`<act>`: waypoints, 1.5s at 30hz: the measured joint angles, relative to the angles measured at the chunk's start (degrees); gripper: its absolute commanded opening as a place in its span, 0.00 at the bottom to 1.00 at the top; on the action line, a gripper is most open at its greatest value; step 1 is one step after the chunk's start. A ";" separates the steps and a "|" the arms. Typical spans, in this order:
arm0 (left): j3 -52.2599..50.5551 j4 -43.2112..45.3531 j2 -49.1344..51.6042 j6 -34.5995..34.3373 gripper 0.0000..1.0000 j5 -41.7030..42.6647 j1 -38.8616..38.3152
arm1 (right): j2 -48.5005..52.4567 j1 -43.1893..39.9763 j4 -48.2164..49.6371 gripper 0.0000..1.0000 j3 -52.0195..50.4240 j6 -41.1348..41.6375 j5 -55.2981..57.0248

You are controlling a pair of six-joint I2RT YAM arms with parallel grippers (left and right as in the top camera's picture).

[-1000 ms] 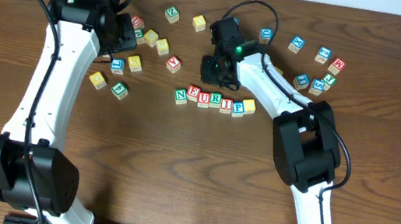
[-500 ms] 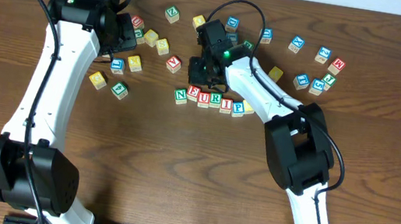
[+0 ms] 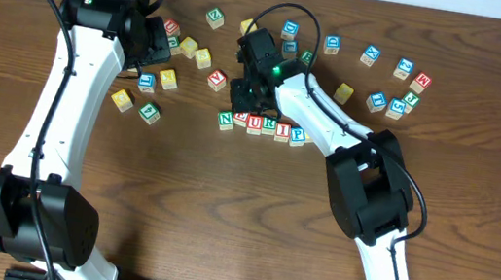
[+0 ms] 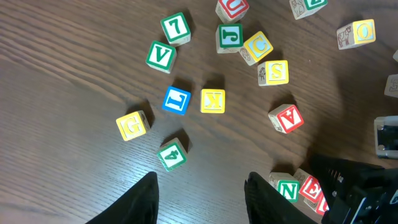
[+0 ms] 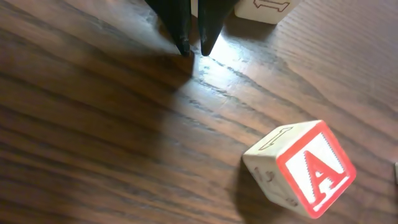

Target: Spell out NEURIPS

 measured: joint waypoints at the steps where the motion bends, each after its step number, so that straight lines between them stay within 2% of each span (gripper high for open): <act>1: 0.00 -0.02 0.00 0.00 0.45 0.00 0.00 | 0.00 0.04 -0.20 0.01 0.00 -0.31 -0.13; 17: 0.00 -0.02 0.00 0.00 0.45 0.00 0.00 | 0.00 0.13 -2.64 0.01 0.00 -4.76 -2.32; 23: 0.00 0.00 0.00 0.00 0.45 0.00 0.00 | 0.00 0.11 -2.43 0.07 0.44 -5.99 -2.25; 30: 0.00 -0.04 0.00 0.02 0.44 -1.14 0.26 | -0.63 -0.02 -0.74 0.07 2.75 -6.64 -2.54; 37: 0.09 -1.51 -2.40 0.00 0.45 -3.13 5.40 | -0.98 1.42 0.98 0.08 2.95 -6.78 -4.00; 45: 1.36 -3.06 -9.01 0.00 0.44 -4.20 11.69 | -0.98 7.78 2.43 0.09 2.95 -6.88 -4.37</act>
